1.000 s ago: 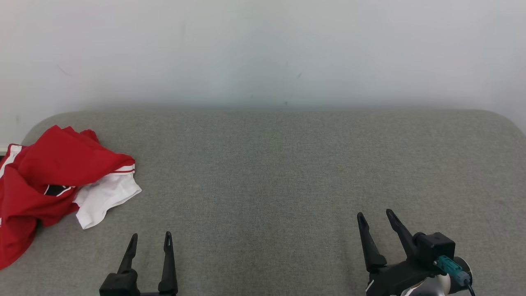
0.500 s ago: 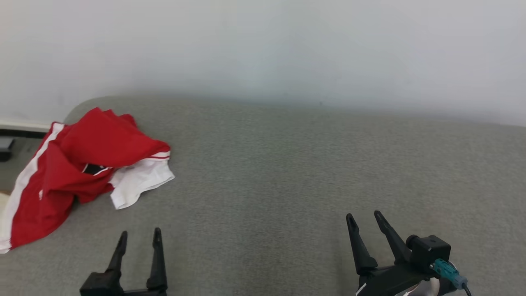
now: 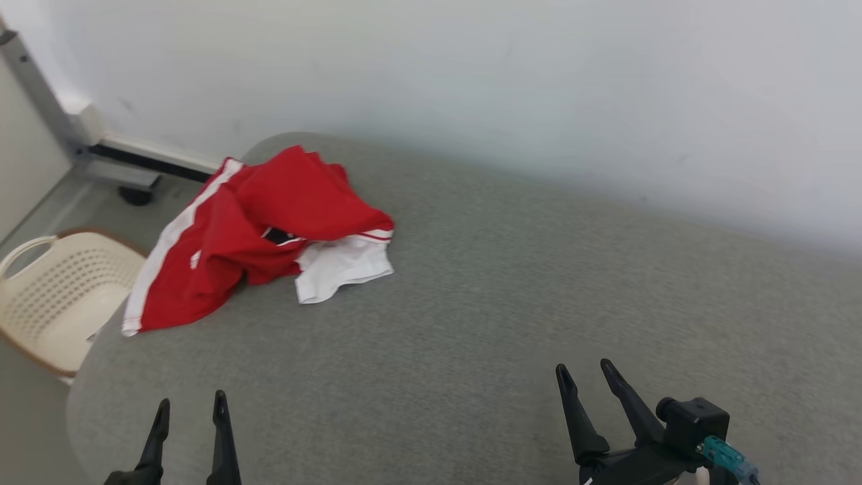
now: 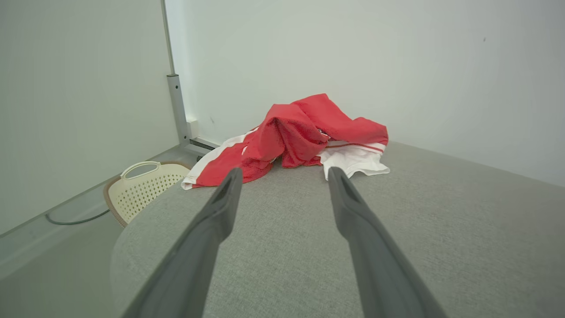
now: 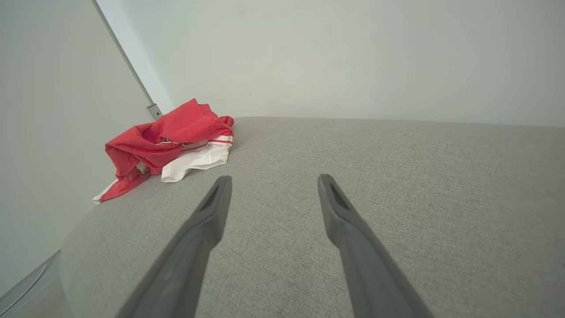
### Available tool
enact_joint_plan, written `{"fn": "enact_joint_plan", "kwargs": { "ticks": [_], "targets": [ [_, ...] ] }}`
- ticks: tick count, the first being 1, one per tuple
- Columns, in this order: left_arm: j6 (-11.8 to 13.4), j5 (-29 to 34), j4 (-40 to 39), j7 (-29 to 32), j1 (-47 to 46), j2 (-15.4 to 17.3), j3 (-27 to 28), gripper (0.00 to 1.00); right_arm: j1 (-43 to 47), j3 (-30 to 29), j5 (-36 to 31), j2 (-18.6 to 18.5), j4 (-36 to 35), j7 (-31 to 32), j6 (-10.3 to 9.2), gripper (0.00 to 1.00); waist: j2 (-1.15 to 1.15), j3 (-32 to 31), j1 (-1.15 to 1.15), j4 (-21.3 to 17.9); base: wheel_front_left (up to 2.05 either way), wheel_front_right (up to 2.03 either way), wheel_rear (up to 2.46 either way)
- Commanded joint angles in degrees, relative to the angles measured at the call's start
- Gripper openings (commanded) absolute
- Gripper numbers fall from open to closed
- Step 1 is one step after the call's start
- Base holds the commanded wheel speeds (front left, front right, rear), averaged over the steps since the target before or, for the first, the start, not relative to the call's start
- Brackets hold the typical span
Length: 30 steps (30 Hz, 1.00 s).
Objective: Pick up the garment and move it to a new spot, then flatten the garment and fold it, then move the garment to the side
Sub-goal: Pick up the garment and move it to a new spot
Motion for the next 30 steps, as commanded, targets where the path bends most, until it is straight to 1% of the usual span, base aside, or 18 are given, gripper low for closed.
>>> {"fn": "enact_joint_plan", "kwargs": {
  "ticks": [1,3,6,10,18,21,25,28,30],
  "targets": [
    [0.33,0.29,-0.29,-0.16,1.27,0.19,0.16,1.0,0.46,0.18,0.46,-0.12,0.21,-0.23,0.19,1.0,0.0,-0.96,0.0,5.57,0.0,0.0,0.0],
    [0.6,0.26,-0.69,-0.16,1.58,0.4,0.64,1.0,0.28,0.56,0.56,-0.13,0.38,-0.38,0.2,1.0,0.0,-0.95,0.0,7.06,0.0,0.0,0.0],
    [1.38,-0.28,-1.91,-0.16,2.36,0.4,1.91,1.0,-1.34,1.88,0.69,-0.11,0.65,0.01,0.19,1.0,0.0,-0.22,0.0,7.85,0.0,0.0,0.0],
    [2.11,-0.61,-3.62,-0.16,3.74,0.17,3.53,1.0,-2.73,3.5,0.96,-0.13,1.42,0.13,0.19,1.0,0.0,0.49,0.0,8.46,0.0,0.0,0.0],
    [2.33,-0.8,-4.75,-0.16,4.47,-0.32,4.73,1.0,-4.53,5.05,1.28,-0.14,2.99,-0.51,0.19,1.0,0.0,1.0,0.0,8.7,0.0,0.0,0.0],
    [1.95,-1.0,-3.8,-0.16,3.49,-0.42,4.34,1.0,-4.62,5.31,1.25,-0.14,3.28,-0.5,0.19,1.0,0.0,1.07,0.0,8.6,0.0,0.0,0.0],
    [0.7,-1.49,-1.05,0.62,0.59,0.0,3.16,1.0,-4.37,5.47,0.79,-0.14,3.22,-0.1,0.19,1.0,0.0,1.45,0.0,8.38,0.0,0.0,0.0],
    [-1.15,-2.48,2.37,2.91,-3.88,0.55,1.99,1.0,-4.1,5.42,-0.04,-0.14,2.6,0.66,0.19,1.0,0.0,2.16,0.0,8.27,0.0,0.0,0.0],
    [-2.65,-3.23,5.35,5.13,-8.53,0.94,0.98,1.0,-3.84,5.23,-0.81,-0.14,2.12,1.37,0.19,1.0,0.0,2.86,0.0,8.18,0.0,0.0,0.0]
  ]
}}
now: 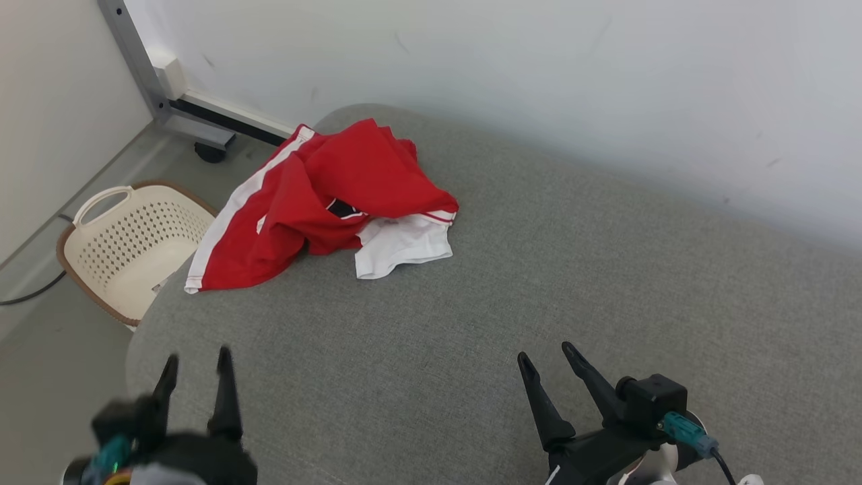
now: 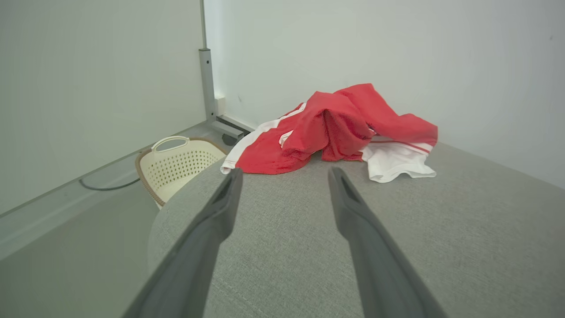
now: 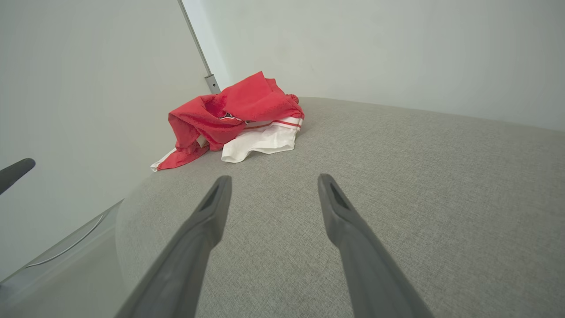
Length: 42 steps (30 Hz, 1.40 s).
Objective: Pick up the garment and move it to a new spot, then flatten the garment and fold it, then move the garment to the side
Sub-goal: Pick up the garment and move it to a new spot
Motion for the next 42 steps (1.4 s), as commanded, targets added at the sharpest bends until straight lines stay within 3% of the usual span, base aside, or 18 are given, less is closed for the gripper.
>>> {"fn": "enact_joint_plan", "kwargs": {
  "ticks": [1,6,9,19,23,28,32,33,35,42],
  "targets": [
    [-0.84,-1.03,1.87,1.6,-3.89,0.21,-0.5,1.0,0.81,-0.18,-0.69,-0.16,-0.45,0.51,0.2,1.0,0.0,0.98,0.0,-0.16,0.0,0.0,0.0],
    [-3.25,-4.06,12.99,10.36,-17.28,1.12,-3.27,1.0,2.34,0.46,-2.33,-0.16,-3.55,2.89,0.19,1.0,0.0,2.96,0.0,-0.94,0.0,0.0,0.0],
    [-4.09,-5.43,18.32,14.64,-24.1,3.01,-4.24,1.0,3.13,2.08,-3.53,-0.14,-6.27,5.12,0.19,1.0,0.0,5.4,0.0,-3.61,0.0,0.0,0.0],
    [-4.45,-10.72,29.85,21.61,-37.77,6.01,-2.84,1.0,6.02,0.88,-9.03,-0.82,-16.9,11.81,0.19,1.0,0.0,14.43,0.0,-11.48,0.0,0.0,0.0],
    [-3.24,-10.65,33.06,21.06,-40.75,8.05,-1.99,1.0,6.81,0.08,-9.89,-1.29,-21.51,13.67,0.19,1.0,0.0,17.65,0.0,-13.46,0.0,0.0,0.0],
    [1.08,-10.63,36.91,17.77,-42.49,9.13,-0.31,1.0,7.99,-1.02,-10.52,-1.71,-25.2,14.9,0.19,1.0,0.0,20.5,0.0,-14.32,0.0,0.0,0.0],
    [2.53,-11.18,39.89,15.94,-43.39,9.64,0.57,1.0,8.22,-1.28,-10.57,-1.97,-26.17,15.19,0.19,1.0,0.0,21.04,0.0,-14.51,0.0,0.0,0.0],
    [2.87,-10.94,40.42,15.19,-43.67,9.84,0.49,0.85,8.23,-1.47,-10.54,-1.9,-26.17,15.05,0.19,1.0,0.0,20.94,0.0,-14.53,0.0,0.0,0.0],
    [3.04,-10.54,41.19,13.79,-44.11,10.11,0.32,0.0,8.07,-1.44,-10.38,-1.66,-26.01,14.99,0.19,1.0,0.0,20.51,0.0,-14.54,0.0,0.0,0.0],
    [2.21,-9.85,42.85,10.73,-45.11,11.66,-0.32,0.0,6.5,-0.2,-9.1,-1.06,-24.17,14.0,0.19,1.0,0.0,17.51,0.0,-14.79,0.0,0.0,0.0]
  ]
}}
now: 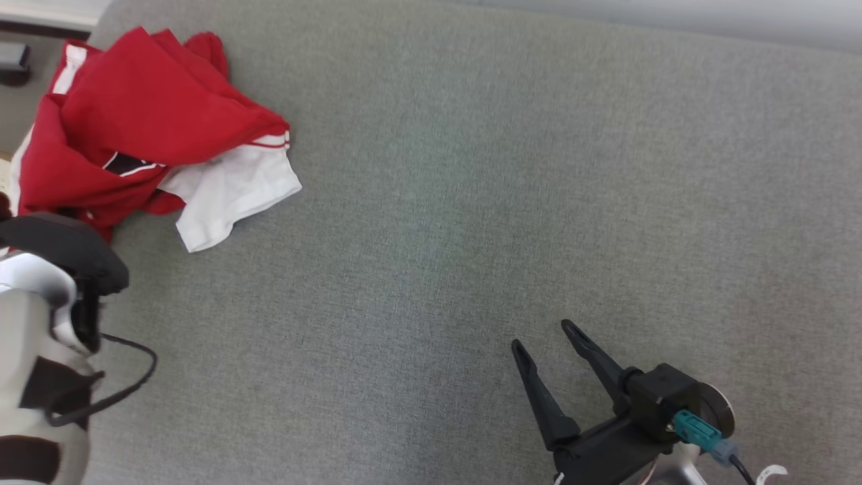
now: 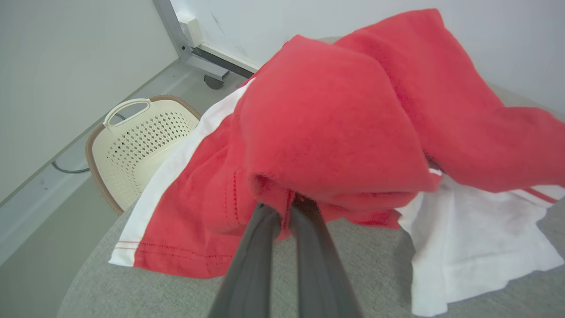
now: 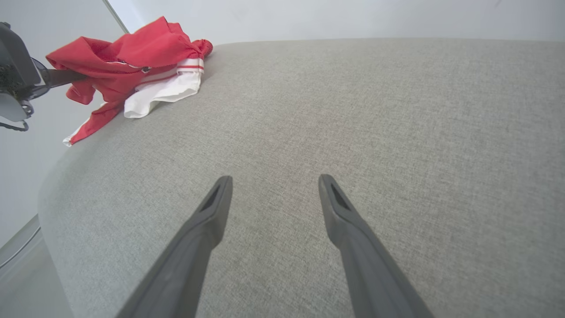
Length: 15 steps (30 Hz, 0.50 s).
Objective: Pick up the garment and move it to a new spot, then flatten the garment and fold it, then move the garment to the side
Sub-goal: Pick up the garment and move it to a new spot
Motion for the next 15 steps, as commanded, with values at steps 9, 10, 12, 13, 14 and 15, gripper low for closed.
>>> {"fn": "enact_joint_plan", "kwargs": {
  "ticks": [9,10,12,13,14,15],
  "targets": [
    [-3.24,-0.44,-2.11,1.5,-3.93,5.13,0.08,0.0,-2.7,1.73,3.85,1.04,6.42,-5.13,0.19,1.0,-0.01,-8.82,-0.01,-1.38,0.0,0.0,0.0],
    [-3.41,-0.36,-2.78,2.01,-4.5,5.69,-0.12,0.0,-2.97,1.85,4.32,1.07,7.2,-5.74,0.2,1.0,-0.01,-9.61,-0.01,-1.6,0.0,0.0,0.0],
    [-4.07,-0.2,-4.31,3.08,-5.5,6.43,-0.73,0.0,-3.52,2.26,6.26,1.13,8.81,-7.57,0.19,1.0,-0.01,-11.59,-0.01,-2.11,0.0,0.0,0.0],
    [-4.33,-0.04,-5.22,3.52,-5.97,6.62,-1.13,0.0,-3.59,2.51,7.24,1.15,9.67,-8.51,0.19,1.0,-0.01,-12.68,-0.01,-2.46,0.0,0.0,0.0],
    [-4.59,-0.09,-6.21,3.95,-6.47,6.76,-1.39,0.0,-3.61,2.75,8.28,1.14,10.46,-9.27,0.19,1.0,-0.01,-13.64,-0.01,-2.88,0.0,0.0,0.0],
    [-4.86,-0.28,-7.31,4.52,-7.05,6.74,-1.62,0.0,-3.85,2.92,9.07,1.13,11.24,-10.06,0.2,1.0,-0.01,-14.45,-0.01,-3.32,0.0,0.0,0.0]
  ]
}}
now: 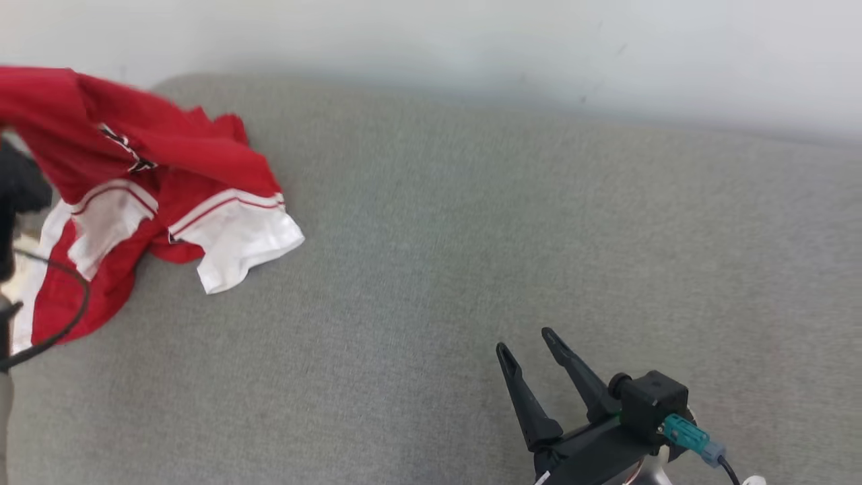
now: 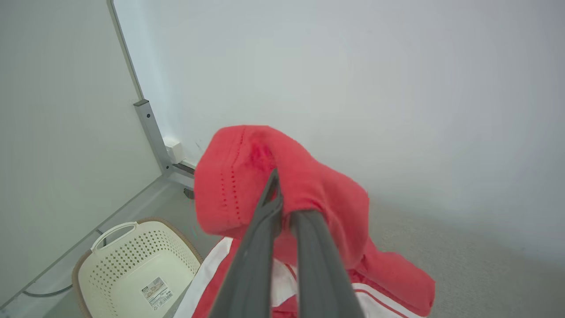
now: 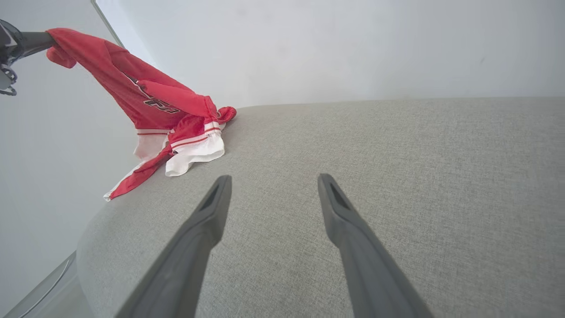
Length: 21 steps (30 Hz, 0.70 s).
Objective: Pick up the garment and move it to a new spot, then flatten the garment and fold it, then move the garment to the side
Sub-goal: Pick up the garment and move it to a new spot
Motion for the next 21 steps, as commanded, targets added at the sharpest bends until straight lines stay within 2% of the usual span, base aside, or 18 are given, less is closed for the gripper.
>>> {"fn": "enact_joint_plan", "kwargs": {
  "ticks": [1,8,12,21],
  "targets": [
    [-0.19,0.05,-1.23,0.27,-1.0,-0.06,-0.2,0.0,-0.41,0.08,0.57,0.07,0.65,-0.74,0.19,1.0,0.0,-4.49,0.01,-2.26,0.0,0.0,0.0],
    [-1.32,-1.27,-12.02,3.34,-2.51,-2.13,-2.99,0.0,-0.45,-0.92,2.9,0.03,4.79,-3.98,0.19,1.0,0.0,-9.78,0.01,-6.86,0.0,0.0,0.0],
    [-1.6,-3.52,-19.38,4.57,-1.48,-4.56,-3.64,0.0,-0.09,-1.99,2.65,0.05,5.93,-4.45,0.19,1.0,0.0,-11.08,0.01,-10.29,0.0,0.0,0.0],
    [-0.03,-6.91,-35.18,6.09,1.93,-10.95,-5.02,0.0,-0.63,-3.2,0.68,0.05,5.12,-3.06,0.19,1.0,0.0,-11.17,0.01,-19.65,0.0,0.0,0.0]
  ]
}}
